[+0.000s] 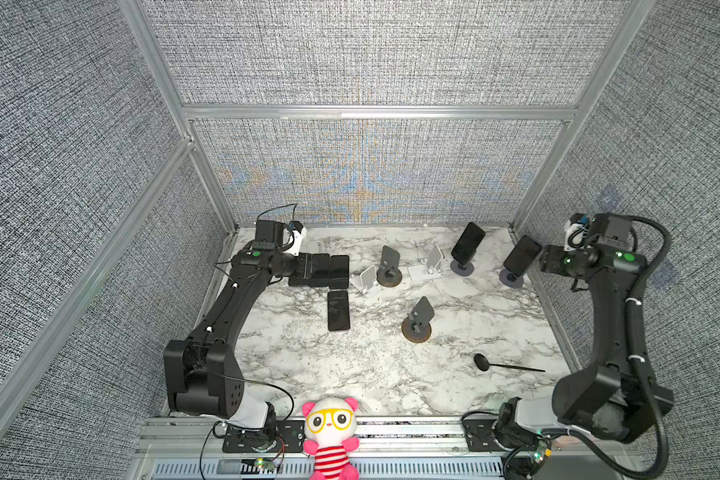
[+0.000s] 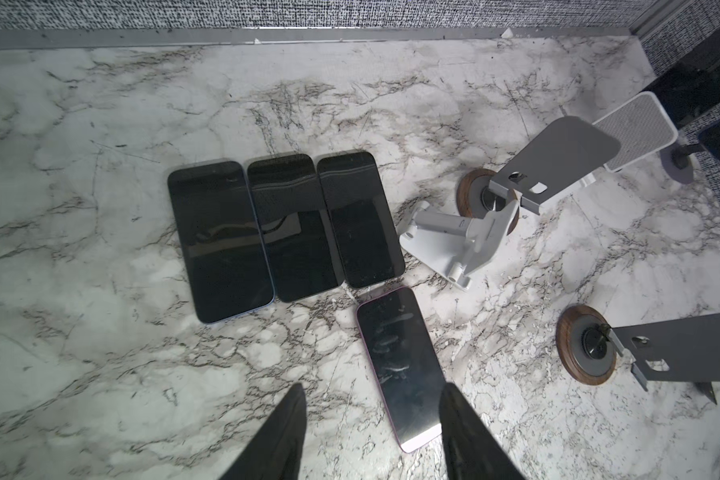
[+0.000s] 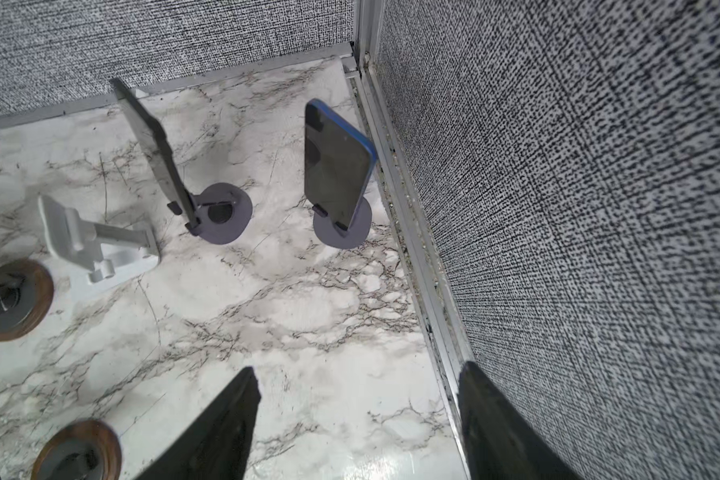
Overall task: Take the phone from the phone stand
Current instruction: 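Grasp the blue-edged phone on its purple stand with right gripper while left arm lifts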
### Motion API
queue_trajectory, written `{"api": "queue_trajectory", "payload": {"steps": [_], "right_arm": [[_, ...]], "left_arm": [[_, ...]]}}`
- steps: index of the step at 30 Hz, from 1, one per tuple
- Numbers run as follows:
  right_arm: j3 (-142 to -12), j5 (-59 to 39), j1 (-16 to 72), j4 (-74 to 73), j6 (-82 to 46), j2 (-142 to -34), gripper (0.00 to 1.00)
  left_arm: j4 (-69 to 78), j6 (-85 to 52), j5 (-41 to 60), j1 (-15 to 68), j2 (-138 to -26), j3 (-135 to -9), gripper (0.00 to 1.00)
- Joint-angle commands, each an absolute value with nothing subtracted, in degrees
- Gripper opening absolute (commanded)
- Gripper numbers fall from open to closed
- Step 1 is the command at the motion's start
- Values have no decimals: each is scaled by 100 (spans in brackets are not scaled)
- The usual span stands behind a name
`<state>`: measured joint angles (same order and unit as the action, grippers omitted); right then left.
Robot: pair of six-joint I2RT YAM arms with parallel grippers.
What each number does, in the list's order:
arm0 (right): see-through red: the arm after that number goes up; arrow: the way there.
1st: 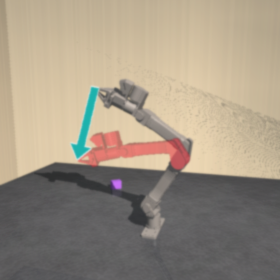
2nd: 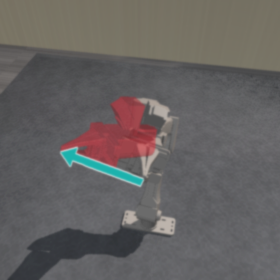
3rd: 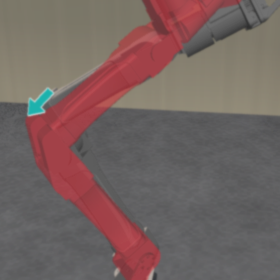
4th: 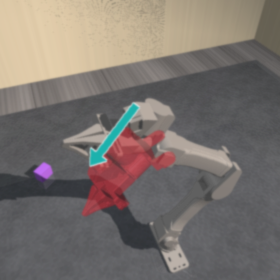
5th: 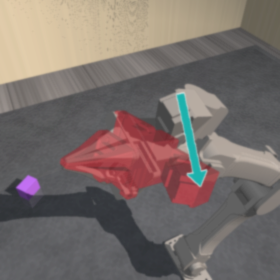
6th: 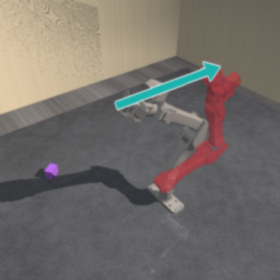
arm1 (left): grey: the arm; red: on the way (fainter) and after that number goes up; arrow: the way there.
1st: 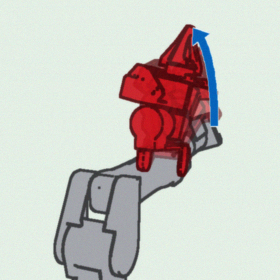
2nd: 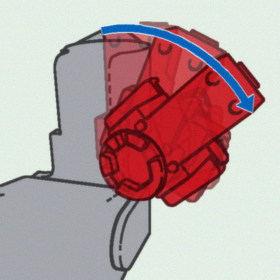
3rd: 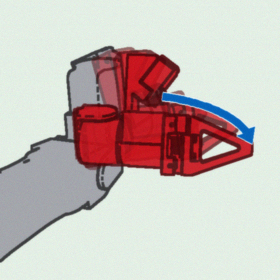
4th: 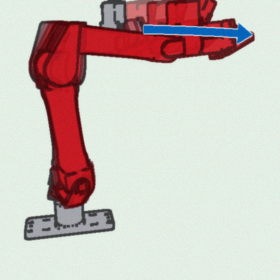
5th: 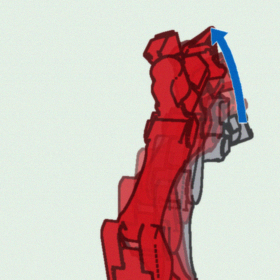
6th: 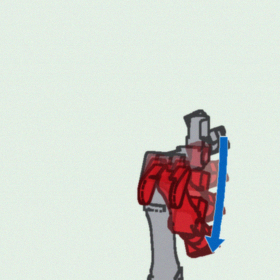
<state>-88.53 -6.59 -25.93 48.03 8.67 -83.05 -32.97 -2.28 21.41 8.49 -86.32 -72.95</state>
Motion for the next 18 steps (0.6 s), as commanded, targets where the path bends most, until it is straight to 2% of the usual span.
{"api": "queue_trajectory", "payload": {"steps": [1,7,11,18], "right_arm": [[-9046,-1880,-2895,4217,1074,-8732,71],[-9489,-2125,-2931,3784,1414,-9610,72],[-9780,-2785,-3064,3521,1358,-10184,73],[-10726,-3287,-3137,3842,1387,-11036,72]], "left_arm": [[-2343,-455,2673,850,-8510,-7004,56],[-1845,-307,2617,843,-8146,-6694,59],[-1154,-434,2663,849,-7734,-6287,59],[-679,-428,3127,838,-7480,-6030,59]]}}
